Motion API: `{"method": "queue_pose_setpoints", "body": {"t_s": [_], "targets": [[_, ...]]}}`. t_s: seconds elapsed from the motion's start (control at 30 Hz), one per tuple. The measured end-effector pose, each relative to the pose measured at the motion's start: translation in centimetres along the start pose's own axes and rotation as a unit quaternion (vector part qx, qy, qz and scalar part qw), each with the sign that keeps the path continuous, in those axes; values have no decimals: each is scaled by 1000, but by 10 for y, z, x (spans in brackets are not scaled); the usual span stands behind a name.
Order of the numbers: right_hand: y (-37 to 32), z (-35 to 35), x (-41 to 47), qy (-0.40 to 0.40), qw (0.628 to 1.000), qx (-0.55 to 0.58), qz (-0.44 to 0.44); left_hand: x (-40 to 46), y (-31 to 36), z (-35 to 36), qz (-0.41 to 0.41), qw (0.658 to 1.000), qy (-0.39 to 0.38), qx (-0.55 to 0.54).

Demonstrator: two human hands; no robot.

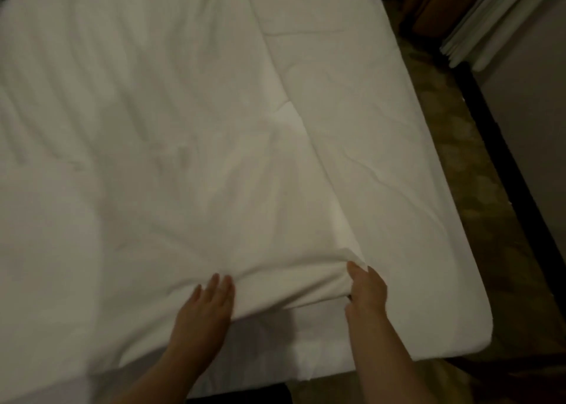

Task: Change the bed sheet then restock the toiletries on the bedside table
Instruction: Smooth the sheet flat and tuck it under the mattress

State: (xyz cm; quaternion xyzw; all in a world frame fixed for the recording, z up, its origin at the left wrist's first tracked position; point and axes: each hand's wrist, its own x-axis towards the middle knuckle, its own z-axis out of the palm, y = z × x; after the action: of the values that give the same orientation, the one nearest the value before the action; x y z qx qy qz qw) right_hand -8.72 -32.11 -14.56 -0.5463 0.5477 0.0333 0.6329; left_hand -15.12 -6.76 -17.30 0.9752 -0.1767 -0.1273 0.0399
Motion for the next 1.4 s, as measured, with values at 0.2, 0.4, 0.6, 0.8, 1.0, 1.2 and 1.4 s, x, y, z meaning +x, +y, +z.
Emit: {"method": "queue_pose_setpoints", "body": {"t_s": [0.2,0.4,0.6,0.8,1.0,1.2,1.4], "targets": [[3,-114,7,65,982,-175,-21,-32,116,26,18,994,-103,-21],[28,-190,-7,132,908,-398,-8,-82,170,58,52,983,-162,-72],[69,-111,-28,21,755,-539,-373,-72,102,39,-95,973,-187,-95],[105,-30,-9,-160,511,-718,-445,-90,7,32,-328,911,-200,-151],[102,6,-17,-140,602,-657,-432,-138,-91,35,-509,838,-89,-175],[130,158,-102,-255,481,-611,-574,-122,-175,18,-582,748,75,-310],[130,272,-126,-234,422,-721,-497,-83,-227,7,-550,664,120,-492]]}}
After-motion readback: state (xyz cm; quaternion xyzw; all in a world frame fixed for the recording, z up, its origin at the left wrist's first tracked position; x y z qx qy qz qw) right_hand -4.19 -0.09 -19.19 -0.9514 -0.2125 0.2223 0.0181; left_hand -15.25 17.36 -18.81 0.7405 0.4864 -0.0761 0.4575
